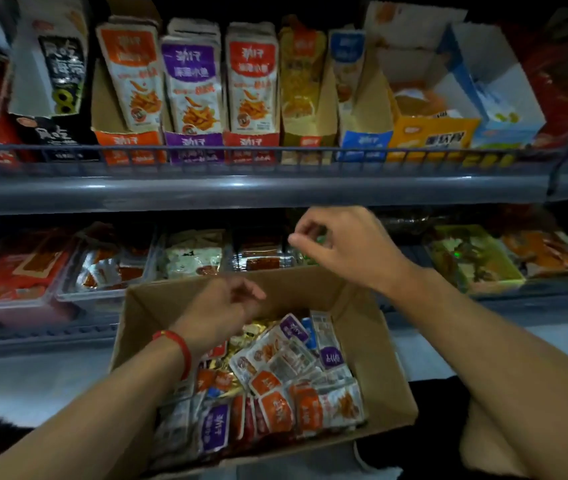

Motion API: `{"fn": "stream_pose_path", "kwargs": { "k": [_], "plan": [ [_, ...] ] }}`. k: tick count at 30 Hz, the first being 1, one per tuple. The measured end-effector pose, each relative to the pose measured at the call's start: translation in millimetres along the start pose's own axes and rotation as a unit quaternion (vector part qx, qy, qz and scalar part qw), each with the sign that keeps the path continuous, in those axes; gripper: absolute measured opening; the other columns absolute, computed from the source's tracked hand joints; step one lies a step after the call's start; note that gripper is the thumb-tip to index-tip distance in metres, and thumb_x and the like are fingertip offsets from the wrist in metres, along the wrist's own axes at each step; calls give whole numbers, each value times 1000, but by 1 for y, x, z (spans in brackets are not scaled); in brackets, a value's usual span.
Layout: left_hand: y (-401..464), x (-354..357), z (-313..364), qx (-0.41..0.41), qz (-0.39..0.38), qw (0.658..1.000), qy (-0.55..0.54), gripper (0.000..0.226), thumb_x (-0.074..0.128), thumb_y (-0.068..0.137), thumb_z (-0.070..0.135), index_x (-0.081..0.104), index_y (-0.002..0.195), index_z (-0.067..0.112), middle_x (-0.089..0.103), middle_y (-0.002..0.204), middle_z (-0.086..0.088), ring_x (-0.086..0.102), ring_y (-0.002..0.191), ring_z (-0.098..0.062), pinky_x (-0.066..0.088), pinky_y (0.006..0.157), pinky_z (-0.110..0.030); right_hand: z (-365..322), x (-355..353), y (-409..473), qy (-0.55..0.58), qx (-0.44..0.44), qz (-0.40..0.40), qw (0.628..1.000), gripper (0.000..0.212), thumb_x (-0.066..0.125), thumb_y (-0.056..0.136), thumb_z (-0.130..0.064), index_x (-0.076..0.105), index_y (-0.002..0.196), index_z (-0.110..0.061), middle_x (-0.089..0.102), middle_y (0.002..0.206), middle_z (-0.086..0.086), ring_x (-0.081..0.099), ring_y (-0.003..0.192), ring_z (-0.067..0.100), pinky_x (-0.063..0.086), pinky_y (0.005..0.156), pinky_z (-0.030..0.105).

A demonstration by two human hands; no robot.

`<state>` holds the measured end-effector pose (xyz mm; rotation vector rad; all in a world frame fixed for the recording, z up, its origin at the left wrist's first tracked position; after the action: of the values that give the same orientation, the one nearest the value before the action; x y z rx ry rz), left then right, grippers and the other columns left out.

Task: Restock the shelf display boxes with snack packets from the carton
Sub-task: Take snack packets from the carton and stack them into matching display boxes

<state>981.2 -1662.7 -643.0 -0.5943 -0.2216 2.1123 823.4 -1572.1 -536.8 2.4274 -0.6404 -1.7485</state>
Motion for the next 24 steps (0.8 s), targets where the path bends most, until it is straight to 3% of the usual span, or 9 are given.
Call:
{"fn": "stream_pose_path", "kwargs": {
  "k": [2,5,7,10,16,20,24],
  "plan": [
    [7,28,-23,-18,-56,994,95,13,64,95,10,69,92,22,70,96,-2,63,82,-13,53,63,-24,15,18,-7,7,34,-87,996,21,64,94,-50,72,98,-32,70,89,-17,64,81,-2,60,75,35],
    [25,61,-55,4,-77,966,249,15,66,91,17,68,88,31,72,99,1,67,92,-15,54,79,-30,27,18,-12,40,51,-125,990,15,65,95,-45,72,99,-33,71,89,-16,66,84,0,60,78,37],
    [36,69,-71,9,-59,924,377,18,66,92,27,67,110,28,70,116,-1,65,110,-21,45,84,-23,32,11,-13,54,54,-123,989,11,66,96,-41,72,100,-32,70,89,-16,65,84,-1,59,80,35],
    [50,69,-89,8,-17,886,464,40,65,91,32,56,129,19,67,127,-8,61,118,-27,44,90,-29,36,5,-14,67,59,-116,989,9,65,96,-38,72,100,-32,70,88,-16,65,84,-1,58,82,33],
    [61,73,-98,-6,4,882,472,35,71,89,38,61,116,18,70,110,-3,65,103,-22,38,73,-25,38,4,-13,75,62,-123,988,9,65,97,-34,72,102,-29,70,89,-14,65,83,0,58,81,31],
    [66,72,-104,-30,13,925,378,22,79,85,31,59,85,23,61,75,8,64,84,-17,40,66,-21,38,4,-13,83,70,-127,986,10,65,98,-33,73,102,-27,70,88,-13,65,83,1,57,81,30],
    [68,61,-99,-47,18,948,314,25,80,83,17,59,72,25,66,70,8,70,80,-17,51,66,-24,39,7,-14,85,76,-139,984,10,65,98,-32,73,101,-27,69,86,-13,65,80,0,54,75,26]
  ]
}}
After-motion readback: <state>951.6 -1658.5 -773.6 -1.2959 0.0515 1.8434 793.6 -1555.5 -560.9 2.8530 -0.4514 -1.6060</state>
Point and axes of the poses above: each hand's wrist, its own y-axis towards the middle knuckle, its own x-axis out of the palm, z = x × y, the point moved 7 cm from there along y, towards the middle knuckle
